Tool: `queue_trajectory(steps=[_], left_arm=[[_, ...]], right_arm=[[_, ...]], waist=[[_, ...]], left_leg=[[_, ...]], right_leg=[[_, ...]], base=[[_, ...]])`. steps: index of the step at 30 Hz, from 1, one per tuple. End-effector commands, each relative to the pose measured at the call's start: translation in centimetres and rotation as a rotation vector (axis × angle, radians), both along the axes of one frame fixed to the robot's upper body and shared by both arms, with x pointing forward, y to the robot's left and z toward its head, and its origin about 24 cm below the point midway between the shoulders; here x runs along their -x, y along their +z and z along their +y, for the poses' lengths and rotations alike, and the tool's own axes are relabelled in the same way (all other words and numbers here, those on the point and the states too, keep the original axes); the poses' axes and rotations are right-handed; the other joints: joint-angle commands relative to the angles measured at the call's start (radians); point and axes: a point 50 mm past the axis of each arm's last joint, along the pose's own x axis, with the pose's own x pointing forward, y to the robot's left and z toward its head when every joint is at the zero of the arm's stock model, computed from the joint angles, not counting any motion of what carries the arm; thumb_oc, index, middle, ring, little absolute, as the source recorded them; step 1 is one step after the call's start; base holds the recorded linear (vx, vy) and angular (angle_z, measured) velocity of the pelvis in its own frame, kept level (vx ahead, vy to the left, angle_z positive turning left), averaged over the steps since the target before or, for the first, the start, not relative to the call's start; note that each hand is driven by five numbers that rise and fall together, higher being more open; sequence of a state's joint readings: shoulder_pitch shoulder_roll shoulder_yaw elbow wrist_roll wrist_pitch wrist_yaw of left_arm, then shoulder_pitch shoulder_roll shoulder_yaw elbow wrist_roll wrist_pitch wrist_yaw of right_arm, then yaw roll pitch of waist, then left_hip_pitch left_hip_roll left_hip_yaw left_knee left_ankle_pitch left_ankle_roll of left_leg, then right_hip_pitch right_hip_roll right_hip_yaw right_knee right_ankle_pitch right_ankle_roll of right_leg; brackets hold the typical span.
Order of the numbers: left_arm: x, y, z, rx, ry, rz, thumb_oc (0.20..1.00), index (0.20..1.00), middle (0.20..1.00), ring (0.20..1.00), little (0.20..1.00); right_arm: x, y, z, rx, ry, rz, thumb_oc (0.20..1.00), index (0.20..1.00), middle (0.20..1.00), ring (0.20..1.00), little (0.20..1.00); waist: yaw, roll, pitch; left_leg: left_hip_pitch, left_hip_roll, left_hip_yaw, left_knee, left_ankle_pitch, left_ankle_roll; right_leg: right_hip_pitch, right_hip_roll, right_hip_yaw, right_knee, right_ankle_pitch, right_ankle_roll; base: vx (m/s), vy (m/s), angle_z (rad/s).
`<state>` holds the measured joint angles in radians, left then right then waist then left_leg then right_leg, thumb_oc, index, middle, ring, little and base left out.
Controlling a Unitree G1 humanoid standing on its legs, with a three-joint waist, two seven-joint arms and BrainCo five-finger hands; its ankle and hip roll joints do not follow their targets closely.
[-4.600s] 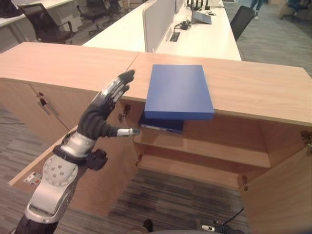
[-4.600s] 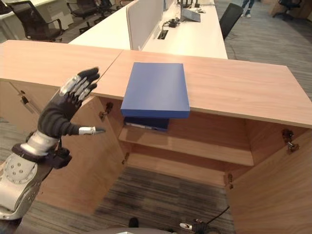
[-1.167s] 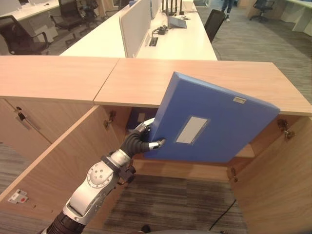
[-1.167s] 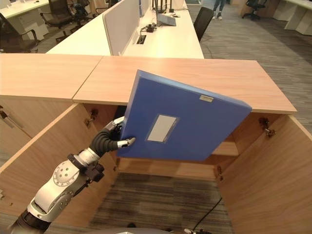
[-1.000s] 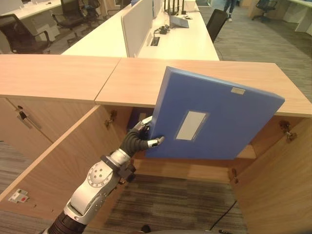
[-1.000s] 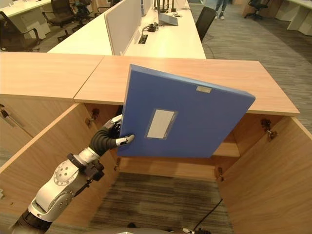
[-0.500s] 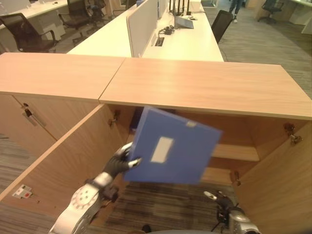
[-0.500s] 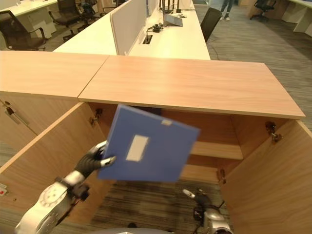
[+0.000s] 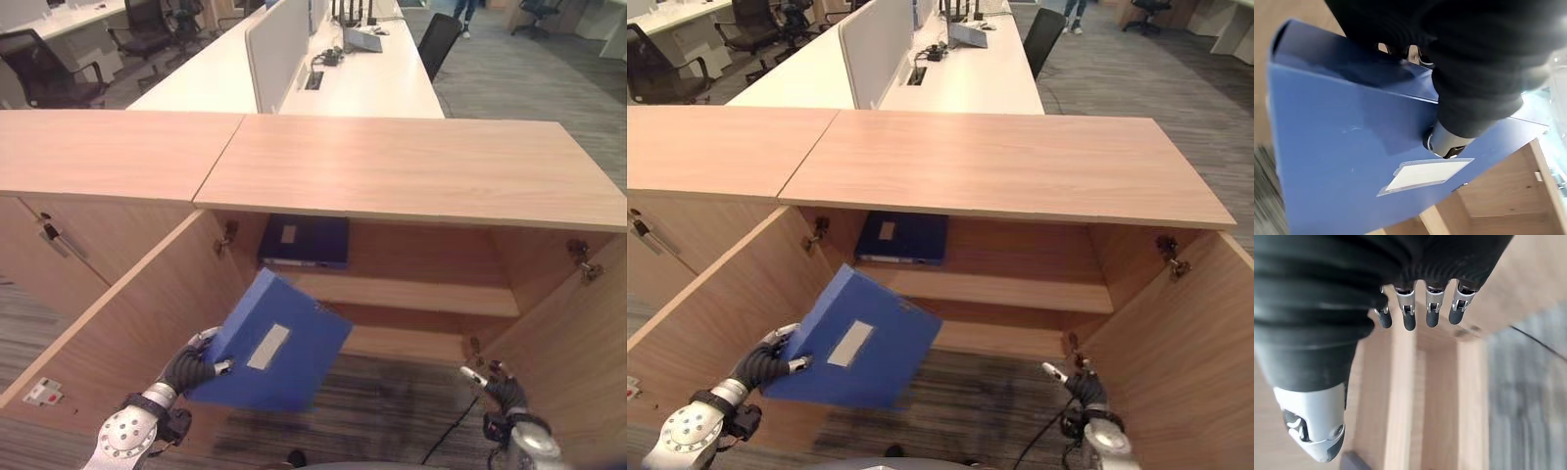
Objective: Put the empty folder in the office cabinet
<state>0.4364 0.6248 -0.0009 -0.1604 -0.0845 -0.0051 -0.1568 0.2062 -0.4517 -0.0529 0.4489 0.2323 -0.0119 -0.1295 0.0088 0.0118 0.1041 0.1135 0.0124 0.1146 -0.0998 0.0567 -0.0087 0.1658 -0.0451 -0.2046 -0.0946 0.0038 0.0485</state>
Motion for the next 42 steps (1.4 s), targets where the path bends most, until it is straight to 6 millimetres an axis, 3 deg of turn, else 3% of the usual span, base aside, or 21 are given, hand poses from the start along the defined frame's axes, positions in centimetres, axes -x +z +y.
queue_trajectory(steps=[1,5,9,10,14,18,25,30,35,42], left_arm=[[-2.4,4.8,-0.7,-0.055,-0.073,-0.285,0.2,0.2,0.2,0.2,0.2],[-3.6,6.9,-2.1,-0.067,-0.157,-0.397,0.2,0.2,0.2,0.2,0.2],[-4.5,7.8,-3.4,-0.033,-0.225,-0.438,0.2,0.2,0.2,0.2,0.2],[-4.7,8.7,-4.3,-0.04,-0.284,-0.471,0.2,0.2,0.2,0.2,0.2],[-5.0,9.7,-5.0,-0.057,-0.347,-0.507,0.2,0.2,0.2,0.2,0.2],[-5.5,11.2,-6.1,-0.108,-0.447,-0.566,0.2,0.2,0.2,0.2,0.2],[-5.5,11.6,-6.9,-0.106,-0.513,-0.57,0.2,0.2,0.2,0.2,0.2],[-5.4,11.8,-7.0,-0.112,-0.535,-0.575,0.2,0.2,0.2,0.2,0.2],[-5.5,11.9,-7.0,-0.117,-0.531,-0.587,0.2,0.2,0.2,0.2,0.2],[-5.8,13.2,-8.0,-0.1,-0.564,-0.661,0.2,0.2,0.2,0.2,0.2]], right_arm=[[-3.7,3.5,-1.0,0.177,0.085,-0.121,1.0,1.0,1.0,1.0,1.0],[-6.2,5.3,1.0,0.212,0.259,-0.18,1.0,1.0,1.0,1.0,1.0],[-8.0,5.7,3.1,0.18,0.368,-0.201,1.0,1.0,1.0,1.0,1.0],[-9.1,6.3,4.8,0.199,0.478,-0.215,1.0,1.0,1.0,1.0,1.0],[-10.5,7.1,6.9,0.215,0.609,-0.236,1.0,1.0,1.0,1.0,1.0],[-11.9,9.1,10.2,0.285,0.83,-0.286,1.0,1.0,1.0,1.0,1.0],[-12.9,11.9,13.3,0.303,0.962,-0.415,1.0,1.0,1.0,1.0,1.0],[-13.1,13.8,14.0,0.318,0.999,-0.497,1.0,1.0,1.0,1.0,1.0],[-13.1,14.3,14.7,0.288,1.024,-0.524,1.0,1.0,1.0,1.0,1.0],[-12.7,13.4,16.3,0.249,1.112,-0.487,1.0,1.0,1.0,1.0,1.0]], waist=[[0.002,-0.038,-0.012],[0.007,-0.043,-0.015],[0.011,-0.044,-0.015],[0.017,-0.045,-0.016],[0.021,-0.046,-0.017],[0.034,-0.046,-0.021],[0.04,-0.044,-0.023],[0.045,-0.046,-0.024],[0.049,-0.051,-0.026],[0.05,-0.054,-0.028]], left_leg=[[0.032,-0.008,-0.047,0.013,-0.12,0.01],[0.033,-0.007,-0.045,0.013,-0.116,0.008],[0.035,-0.006,-0.041,0.013,-0.114,0.005],[0.037,-0.005,-0.04,0.013,-0.112,0.003],[0.04,-0.004,-0.039,0.013,-0.111,0.001],[0.041,-0.003,-0.041,0.013,-0.107,-0.003],[0.045,-0.002,-0.044,0.013,-0.105,-0.004],[0.046,-0.002,-0.045,0.013,-0.105,-0.005],[0.047,-0.001,-0.046,0.013,-0.104,-0.006],[0.045,0.0,-0.05,0.013,-0.103,-0.008]], right_leg=[[-0.002,-0.042,-0.009,0.007,-0.009,0.059],[0.0,-0.041,-0.007,0.007,-0.009,0.057],[0.002,-0.042,-0.007,0.007,-0.008,0.056],[0.003,-0.042,-0.007,0.007,-0.009,0.055],[0.006,-0.042,-0.007,0.007,-0.01,0.054],[0.008,-0.042,-0.011,0.007,-0.011,0.054],[0.011,-0.042,-0.015,0.007,-0.013,0.053],[0.013,-0.042,-0.016,0.007,-0.014,0.054],[0.014,-0.042,-0.019,0.007,-0.015,0.054],[0.014,-0.041,-0.023,0.007,-0.016,0.052]], base=[[0.0,0.0,0.0],[0.0,0.0,0.0],[0.0,0.0,0.0],[0.0,0.0,0.0],[0.0,0.0,0.0],[0.0,0.0,0.0],[0.0,0.0,0.0],[0.0,0.0,0.0],[0.0,0.0,0.0],[0.0,0.0,0.0]])
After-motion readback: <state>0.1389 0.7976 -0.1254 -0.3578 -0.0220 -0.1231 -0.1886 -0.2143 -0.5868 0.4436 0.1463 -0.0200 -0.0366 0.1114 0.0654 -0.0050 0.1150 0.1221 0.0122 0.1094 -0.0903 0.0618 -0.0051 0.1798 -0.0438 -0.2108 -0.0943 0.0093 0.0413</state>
